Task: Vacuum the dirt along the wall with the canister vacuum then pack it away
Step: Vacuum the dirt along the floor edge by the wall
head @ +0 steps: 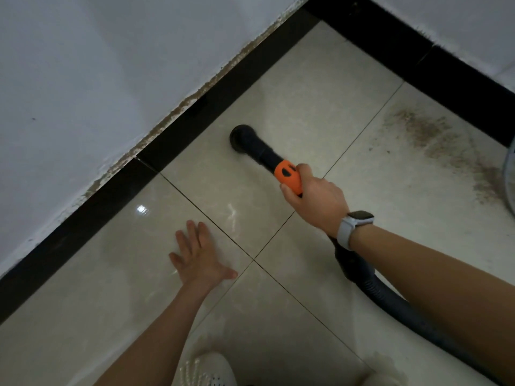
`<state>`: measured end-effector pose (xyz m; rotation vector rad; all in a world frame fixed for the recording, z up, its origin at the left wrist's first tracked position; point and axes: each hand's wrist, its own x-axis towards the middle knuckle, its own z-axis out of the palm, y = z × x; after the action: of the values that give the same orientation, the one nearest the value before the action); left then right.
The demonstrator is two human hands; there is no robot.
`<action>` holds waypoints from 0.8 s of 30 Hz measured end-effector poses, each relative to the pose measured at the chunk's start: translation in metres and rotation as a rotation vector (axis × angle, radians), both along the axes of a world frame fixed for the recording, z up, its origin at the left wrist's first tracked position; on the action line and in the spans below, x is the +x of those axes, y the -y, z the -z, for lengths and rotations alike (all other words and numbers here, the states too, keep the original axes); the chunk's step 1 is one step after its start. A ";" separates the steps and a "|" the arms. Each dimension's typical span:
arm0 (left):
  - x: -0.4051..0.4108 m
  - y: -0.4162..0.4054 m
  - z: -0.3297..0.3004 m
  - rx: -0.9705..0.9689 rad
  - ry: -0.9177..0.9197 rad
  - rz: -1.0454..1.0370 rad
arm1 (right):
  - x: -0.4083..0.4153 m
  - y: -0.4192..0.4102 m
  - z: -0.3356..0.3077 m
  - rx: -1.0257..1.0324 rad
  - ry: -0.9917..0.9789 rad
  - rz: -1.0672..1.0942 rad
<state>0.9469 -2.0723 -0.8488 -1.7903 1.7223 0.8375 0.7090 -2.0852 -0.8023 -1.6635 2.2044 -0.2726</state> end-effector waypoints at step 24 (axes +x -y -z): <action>-0.023 -0.009 -0.012 -0.109 -0.097 -0.028 | -0.082 -0.133 -0.022 0.150 -0.144 0.100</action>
<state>0.9237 -2.0638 -0.8367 -1.8767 1.8397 0.8707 0.6266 -1.9522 -0.7803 -1.5387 2.3538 -0.0120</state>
